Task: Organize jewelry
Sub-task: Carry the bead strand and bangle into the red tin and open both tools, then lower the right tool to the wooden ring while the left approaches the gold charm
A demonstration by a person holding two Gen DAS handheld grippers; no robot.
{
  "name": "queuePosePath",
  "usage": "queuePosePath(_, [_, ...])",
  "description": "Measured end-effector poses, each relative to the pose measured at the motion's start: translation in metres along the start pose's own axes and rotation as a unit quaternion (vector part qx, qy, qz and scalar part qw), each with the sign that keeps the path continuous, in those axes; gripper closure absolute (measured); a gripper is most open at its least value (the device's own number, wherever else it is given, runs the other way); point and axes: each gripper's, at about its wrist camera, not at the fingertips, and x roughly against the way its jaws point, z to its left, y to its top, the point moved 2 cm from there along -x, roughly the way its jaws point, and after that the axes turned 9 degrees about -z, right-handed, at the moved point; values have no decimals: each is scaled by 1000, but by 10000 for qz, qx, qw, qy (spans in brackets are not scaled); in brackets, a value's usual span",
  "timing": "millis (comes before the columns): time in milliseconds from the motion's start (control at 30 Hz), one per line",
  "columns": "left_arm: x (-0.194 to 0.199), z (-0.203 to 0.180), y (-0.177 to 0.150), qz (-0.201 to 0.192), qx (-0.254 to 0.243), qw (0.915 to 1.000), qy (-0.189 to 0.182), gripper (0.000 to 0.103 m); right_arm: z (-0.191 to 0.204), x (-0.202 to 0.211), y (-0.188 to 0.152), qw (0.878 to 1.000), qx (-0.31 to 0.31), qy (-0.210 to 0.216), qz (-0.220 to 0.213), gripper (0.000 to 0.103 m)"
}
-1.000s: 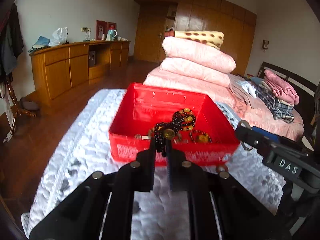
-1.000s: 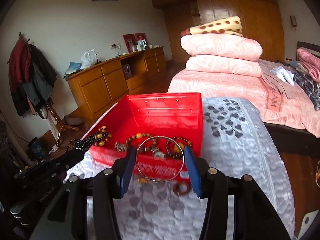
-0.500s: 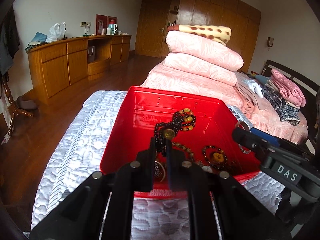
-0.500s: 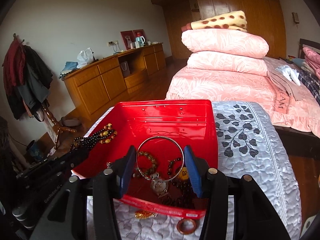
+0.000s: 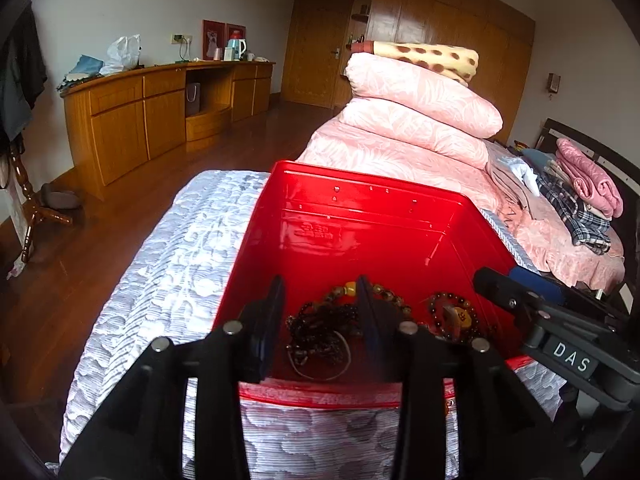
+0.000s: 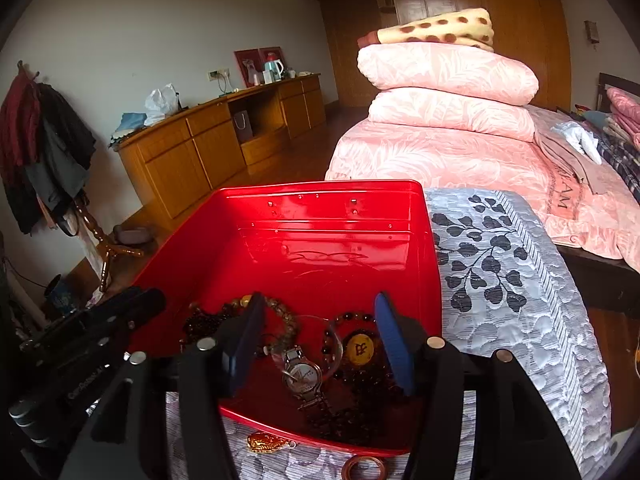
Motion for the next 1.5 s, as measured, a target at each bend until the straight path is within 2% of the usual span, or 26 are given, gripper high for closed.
queuePosePath(200, [14, 0, 1, -103, -44, 9999, 29, 67, 1, 14, -1, 10000, -18, 11, -97, 47])
queuePosePath(533, [64, -1, -24, -437, -221, 9986, 218, 34, -14, 63, -26, 9994, -239, -32, -246, 42])
queuePosePath(733, [76, -6, -49, -226, -123, 9995, 178, 33, -20, 79, -56, 9995, -257, -163, -48, 42])
queuePosePath(933, [78, -9, -63, -134, 59, 9997, 217, 36, -23, 69, -78, 9983, -367, -351, 274, 42])
queuePosePath(1067, [76, -16, -65, -92, 21, 9998, 181, 37, -19, 60, -79, 9976, -291, -455, 436, 42])
queuePosePath(1167, [75, -17, -67, -58, 18, 9998, 170, 38, -18, 49, -82, 9960, -298, -505, 672, 49])
queuePosePath(1267, [72, -17, -68, -2, 10, 9998, 179, 38, -21, 41, -85, 9938, -404, -605, 845, 51])
queuePosePath(1500, [63, -24, -69, 161, -34, 9998, 85, 41, -26, 32, -83, 9923, -447, -680, 931, 53])
